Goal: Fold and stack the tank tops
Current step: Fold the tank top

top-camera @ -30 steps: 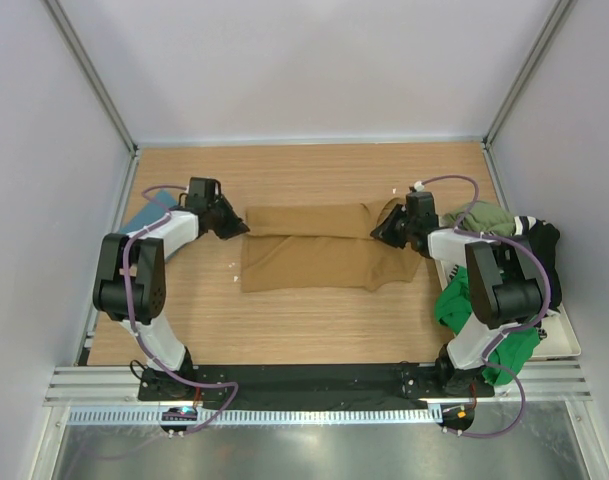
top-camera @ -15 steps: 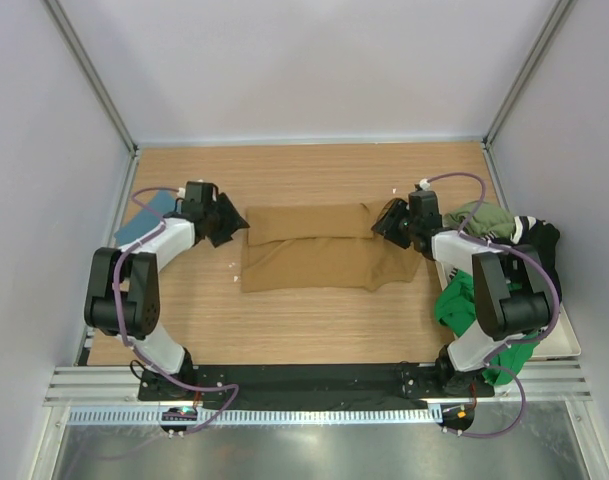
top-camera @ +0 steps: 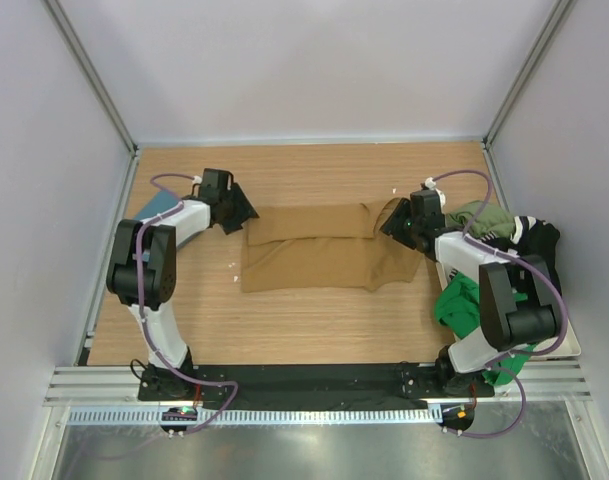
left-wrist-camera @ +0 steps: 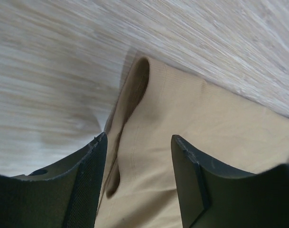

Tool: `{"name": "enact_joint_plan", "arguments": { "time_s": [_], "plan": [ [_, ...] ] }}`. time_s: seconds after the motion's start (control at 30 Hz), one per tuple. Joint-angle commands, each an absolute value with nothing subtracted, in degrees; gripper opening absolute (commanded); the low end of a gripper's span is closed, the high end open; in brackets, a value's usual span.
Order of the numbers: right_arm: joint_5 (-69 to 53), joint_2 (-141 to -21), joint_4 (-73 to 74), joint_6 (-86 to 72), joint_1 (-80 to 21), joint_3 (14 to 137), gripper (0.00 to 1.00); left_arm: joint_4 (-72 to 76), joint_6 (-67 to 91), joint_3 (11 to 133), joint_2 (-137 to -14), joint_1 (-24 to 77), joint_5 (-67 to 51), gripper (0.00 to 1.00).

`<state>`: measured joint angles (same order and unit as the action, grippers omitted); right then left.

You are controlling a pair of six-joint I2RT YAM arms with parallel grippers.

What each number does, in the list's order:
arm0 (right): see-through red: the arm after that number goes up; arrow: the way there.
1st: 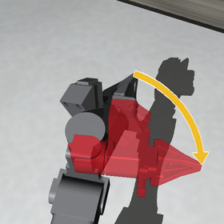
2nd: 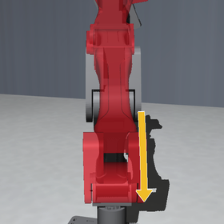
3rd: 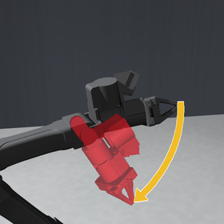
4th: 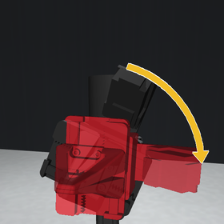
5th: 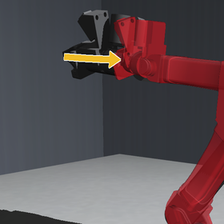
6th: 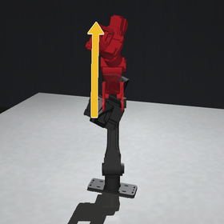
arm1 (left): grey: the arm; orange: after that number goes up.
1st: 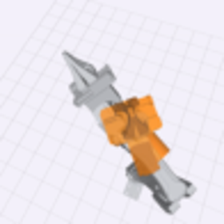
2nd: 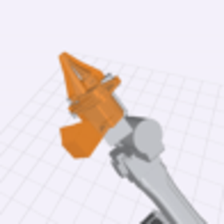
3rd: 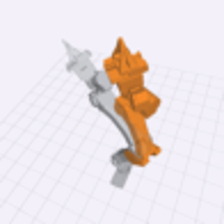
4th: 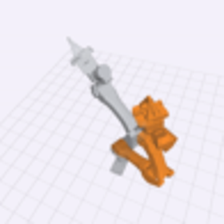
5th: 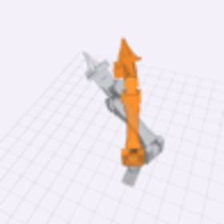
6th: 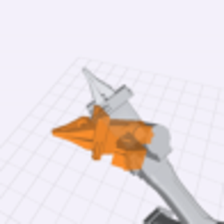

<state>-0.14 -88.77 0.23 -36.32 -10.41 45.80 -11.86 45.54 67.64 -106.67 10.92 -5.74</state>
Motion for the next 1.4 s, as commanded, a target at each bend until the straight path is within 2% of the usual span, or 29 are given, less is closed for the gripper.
{"name": "enact_joint_plan", "arguments": {
  "time_s": [0.0,0.1,0.2,0.27,0.4,0.47,0.77,1.0,1.13,1.23,1.27,1.37],
  "plan": [
    [7.28,-82.98,-0.88,-36.74,-10.63,44.65,0.53,-11.86,44.21,71.62,-109.68,11.25,-2.74,0.57],
    [8.78,-82.96,-0.71,-35.86,-10.72,45.78,0.55,-12.3,44.21,73.47,-112.49,10.64,-1.93,0.41],
    [10.45,-85.68,3.68,-34.63,-10.63,51.67,0.55,-12.83,43.95,74.18,-113.47,9.41,-0.97,0.0],
    [12.38,-87.09,4.92,-34.19,-10.72,55.27,0.56,-13.18,43.86,74.01,-113.12,8.18,-0.97,0.0],
    [17.13,-93.05,8.17,-34.45,-10.28,61.95,0.64,-13.36,42.98,73.65,-112.24,6.77,-1.23,0.0],
    [18.19,-95.52,10.45,-35.33,-9.58,66.08,0.72,-13.62,42.54,73.65,-111.97,6.59,-1.14,0.0],
    [5.74,-109.59,15.21,-39.28,-6.95,79.01,0.75,-14.15,41.75,74.09,-110.92,6.15,-1.58,0.0],
    [4.39,-116.8,18.1,-42.27,-5.71,85.51,0.75,-15.12,40.69,73.57,-108.9,5.36,-0.88,0.0],
    [6.15,-118.04,18.46,-43.33,-5.27,85.61,0.69,-15.29,40.69,73.39,-108.81,4.57,-1.32,0.0],
    [7.03,-118.48,18.63,-43.07,-4.66,86.04,0.45,-15.29,40.69,73.13,-108.98,4.04,-1.49,0.0],
    [7.73,-118.22,18.81,-42.89,-4.48,86.04,0.29,-15.29,40.69,73.04,-108.98,4.04,-1.67,0.0],
    [10.54,-116.55,18.37,-41.49,-4.48,85.43,0.14,-15.29,40.61,73.12,-108.9,3.87,-1.67,0.0]
  ]
}}
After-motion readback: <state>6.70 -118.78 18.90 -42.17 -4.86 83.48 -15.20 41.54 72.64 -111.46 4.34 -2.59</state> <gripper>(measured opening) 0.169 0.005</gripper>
